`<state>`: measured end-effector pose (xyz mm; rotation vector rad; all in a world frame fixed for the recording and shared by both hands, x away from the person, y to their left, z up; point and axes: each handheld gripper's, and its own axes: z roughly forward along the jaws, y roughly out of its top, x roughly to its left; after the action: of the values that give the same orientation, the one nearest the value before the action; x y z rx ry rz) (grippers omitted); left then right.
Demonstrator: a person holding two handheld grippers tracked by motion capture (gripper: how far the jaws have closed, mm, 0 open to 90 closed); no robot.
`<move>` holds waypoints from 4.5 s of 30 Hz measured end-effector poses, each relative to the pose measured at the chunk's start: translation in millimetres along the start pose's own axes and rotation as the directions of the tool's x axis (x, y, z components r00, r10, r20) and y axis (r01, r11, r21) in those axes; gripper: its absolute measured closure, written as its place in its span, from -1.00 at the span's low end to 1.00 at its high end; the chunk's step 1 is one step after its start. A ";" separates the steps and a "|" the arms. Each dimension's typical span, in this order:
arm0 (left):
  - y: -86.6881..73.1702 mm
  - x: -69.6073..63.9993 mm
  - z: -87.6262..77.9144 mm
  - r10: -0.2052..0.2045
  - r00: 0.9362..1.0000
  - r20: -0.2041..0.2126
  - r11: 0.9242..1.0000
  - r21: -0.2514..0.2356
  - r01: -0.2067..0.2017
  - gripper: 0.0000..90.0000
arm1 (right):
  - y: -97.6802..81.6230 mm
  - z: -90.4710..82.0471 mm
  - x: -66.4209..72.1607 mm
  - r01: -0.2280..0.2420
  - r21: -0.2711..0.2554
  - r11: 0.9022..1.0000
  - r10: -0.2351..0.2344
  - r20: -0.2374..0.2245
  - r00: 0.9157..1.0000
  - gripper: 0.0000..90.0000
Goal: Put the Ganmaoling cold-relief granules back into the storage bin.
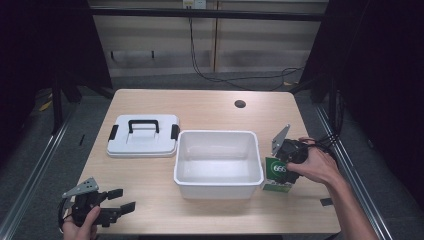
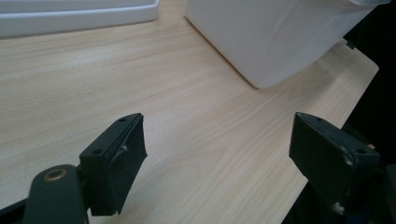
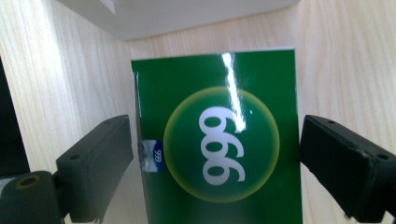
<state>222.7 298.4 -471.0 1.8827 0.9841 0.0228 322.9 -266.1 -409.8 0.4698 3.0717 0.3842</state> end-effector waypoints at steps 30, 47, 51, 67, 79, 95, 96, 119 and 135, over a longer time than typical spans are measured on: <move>-0.1 -0.1 0.3 -0.003 1.000 0.001 1.000 0.001 0.003 -0.59 | 4.6 6.2 -2.9 -0.003 0.112 0.994 0.003 0.000 1.000 -0.64; 0.0 0.3 -0.2 -0.003 1.000 0.002 1.000 -0.002 0.003 -0.59 | -11.7 -10.1 -0.1 -0.077 0.027 0.997 0.077 -0.012 0.997 -0.64; 0.0 0.5 -0.3 -0.004 1.000 0.002 1.000 -0.003 0.004 -0.59 | -15.0 -14.3 1.2 -0.084 0.006 0.996 0.084 -0.001 0.996 -0.64; -0.4 -0.1 -1.1 -0.007 1.000 0.005 1.000 -0.006 0.007 -0.59 | -31.3 -36.1 8.6 -0.128 -0.083 0.988 0.127 -0.011 0.992 -0.64; 0.1 0.1 -0.8 -0.001 1.000 -0.001 1.000 -0.001 0.001 -0.59 | -54.4 -45.4 14.3 -0.152 -0.190 0.970 0.153 -0.011 0.988 -0.64; 0.0 -0.7 -0.7 -0.001 1.000 -0.001 1.000 -0.003 0.001 -0.59 | -59.4 -69.8 18.3 -0.143 -0.327 0.934 0.155 0.010 0.988 -0.64; -0.1 -0.7 -0.8 -0.001 1.000 -0.001 1.000 -0.003 0.001 -0.59 | -59.6 -72.2 18.6 -0.146 -0.330 0.933 0.160 0.014 0.987 -0.64; -0.2 -1.0 -0.8 -0.001 1.000 -0.001 1.000 -0.004 0.001 -0.59 | -58.6 -114.3 20.5 -0.106 -0.497 0.861 0.169 0.082 0.982 -0.63; -0.5 -0.4 -1.1 -0.005 1.000 -0.003 1.000 -0.003 0.005 -0.59 | -22.4 -135.2 20.2 -0.036 -0.538 0.842 0.109 0.104 0.989 -0.63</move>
<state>221.7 299.1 -470.7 1.8782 0.9899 0.0245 290.7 -313.2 -283.6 0.5522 2.6484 1.1225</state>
